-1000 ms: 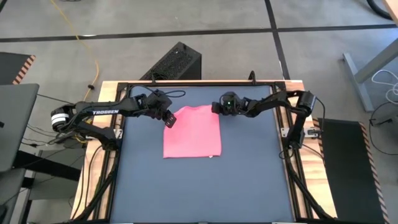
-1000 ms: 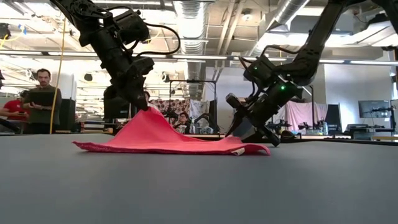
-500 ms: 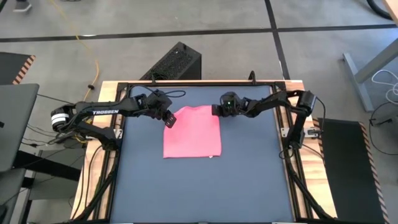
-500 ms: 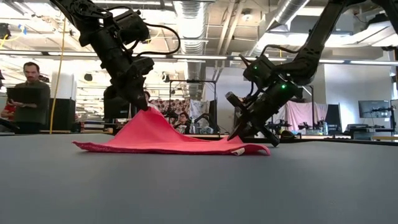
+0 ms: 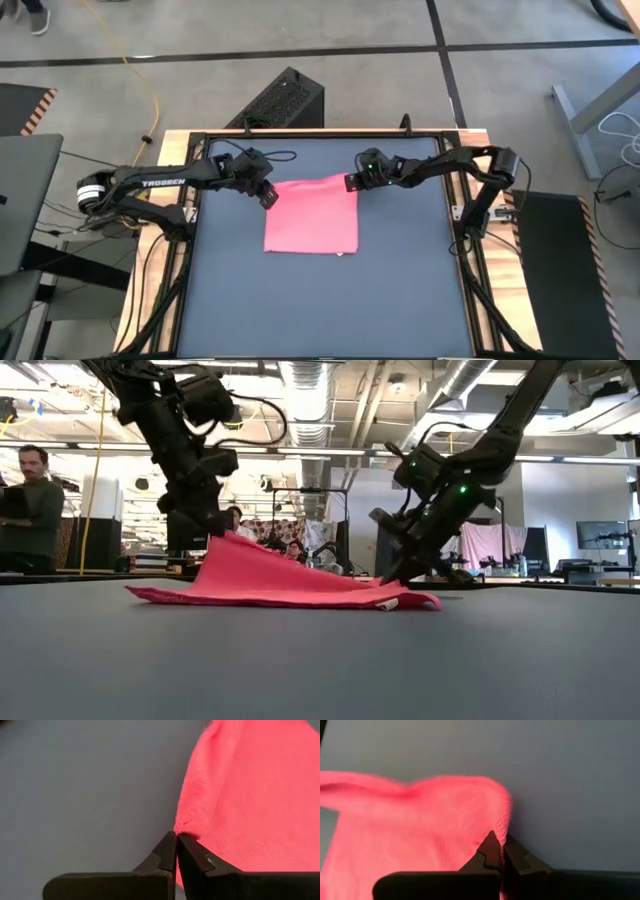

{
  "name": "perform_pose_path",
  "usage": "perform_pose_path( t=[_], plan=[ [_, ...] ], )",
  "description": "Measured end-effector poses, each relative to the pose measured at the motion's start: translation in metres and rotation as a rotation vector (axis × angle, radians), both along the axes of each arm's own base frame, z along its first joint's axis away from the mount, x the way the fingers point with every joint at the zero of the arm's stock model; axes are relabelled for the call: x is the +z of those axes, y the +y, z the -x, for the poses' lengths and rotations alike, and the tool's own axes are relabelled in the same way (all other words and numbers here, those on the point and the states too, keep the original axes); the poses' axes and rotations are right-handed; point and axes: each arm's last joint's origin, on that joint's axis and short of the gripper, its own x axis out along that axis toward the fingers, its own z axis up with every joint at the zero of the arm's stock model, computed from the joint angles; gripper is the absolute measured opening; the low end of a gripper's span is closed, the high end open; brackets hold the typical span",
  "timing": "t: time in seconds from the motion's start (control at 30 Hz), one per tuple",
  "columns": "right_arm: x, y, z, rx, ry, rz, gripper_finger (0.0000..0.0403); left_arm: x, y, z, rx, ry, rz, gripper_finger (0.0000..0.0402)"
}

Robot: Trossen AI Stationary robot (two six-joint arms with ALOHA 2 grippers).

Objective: Roll towel
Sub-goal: Fold the pink towel

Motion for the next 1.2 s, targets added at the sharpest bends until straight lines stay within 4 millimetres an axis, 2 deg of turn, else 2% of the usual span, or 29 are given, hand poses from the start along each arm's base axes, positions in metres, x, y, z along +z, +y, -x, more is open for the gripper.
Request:
perform_pose_path(
  t=[0.13, 0.37, 0.67, 1.03, 1.2],
  plan=[
    [0.009, 0.000, 0.005, 0.028, 0.027, 0.045, 0.0011, 0.014, -0.002, 0.008, 0.000, -0.052, -0.044, 0.0000],
    [0.025, 0.006, 0.001, 0.053, -0.052, 0.100, 0.0011, 0.029, -0.005, 0.017, -0.010, -0.114, -0.066, 0.0000],
    [0.042, 0.027, -0.006, 0.142, -0.113, 0.155, 0.0014, 0.029, -0.008, 0.018, -0.019, -0.110, -0.048, 0.0000],
    [0.036, 0.054, -0.010, 0.246, -0.027, 0.136, 0.0015, 0.023, -0.020, 0.019, -0.060, -0.039, -0.006, 0.0000],
    [0.041, 0.056, -0.010, 0.214, -0.042, 0.180, 0.0015, 0.024, -0.021, 0.017, -0.036, -0.071, 0.012, 0.0000]
  ],
)
